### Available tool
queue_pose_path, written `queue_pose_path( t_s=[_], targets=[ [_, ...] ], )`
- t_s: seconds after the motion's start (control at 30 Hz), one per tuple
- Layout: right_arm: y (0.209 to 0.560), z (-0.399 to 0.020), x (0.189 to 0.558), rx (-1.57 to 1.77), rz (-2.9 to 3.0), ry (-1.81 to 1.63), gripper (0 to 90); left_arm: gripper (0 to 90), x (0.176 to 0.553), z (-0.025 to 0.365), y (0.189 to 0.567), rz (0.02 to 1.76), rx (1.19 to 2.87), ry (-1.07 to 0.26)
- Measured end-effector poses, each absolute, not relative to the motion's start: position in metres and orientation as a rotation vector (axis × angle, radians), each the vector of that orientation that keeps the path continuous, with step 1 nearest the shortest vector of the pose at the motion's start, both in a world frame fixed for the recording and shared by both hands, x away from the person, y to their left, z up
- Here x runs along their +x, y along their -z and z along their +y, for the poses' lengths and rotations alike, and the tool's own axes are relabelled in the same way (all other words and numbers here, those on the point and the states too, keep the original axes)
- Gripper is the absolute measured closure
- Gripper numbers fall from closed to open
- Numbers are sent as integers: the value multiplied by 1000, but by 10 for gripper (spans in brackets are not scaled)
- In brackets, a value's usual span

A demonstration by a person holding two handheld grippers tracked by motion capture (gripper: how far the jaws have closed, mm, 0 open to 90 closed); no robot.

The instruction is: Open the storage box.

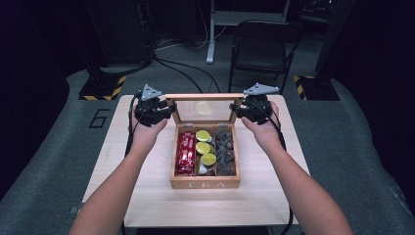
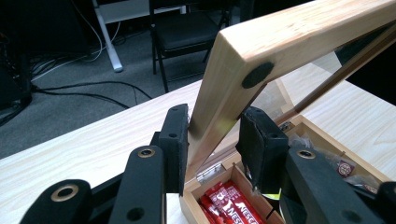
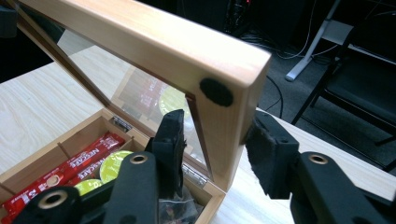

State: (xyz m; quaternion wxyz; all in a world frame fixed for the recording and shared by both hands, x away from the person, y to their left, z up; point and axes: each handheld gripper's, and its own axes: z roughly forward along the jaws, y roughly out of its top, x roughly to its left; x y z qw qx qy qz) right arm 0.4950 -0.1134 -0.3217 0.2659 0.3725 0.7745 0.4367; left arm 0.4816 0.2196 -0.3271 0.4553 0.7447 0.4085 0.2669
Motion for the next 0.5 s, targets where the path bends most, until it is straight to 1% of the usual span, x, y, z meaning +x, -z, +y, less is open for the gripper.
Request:
queue_pose_path(
  t_s=[0.13,0.5],
  targets=[
    [325,-112,499,1012,2081,-1190,547,633,485,220,326,1010,1833,-645],
    [338,-113,511,1061,2077,-1171,536,637,497,219,323,1039,1823,-637]
  ],
)
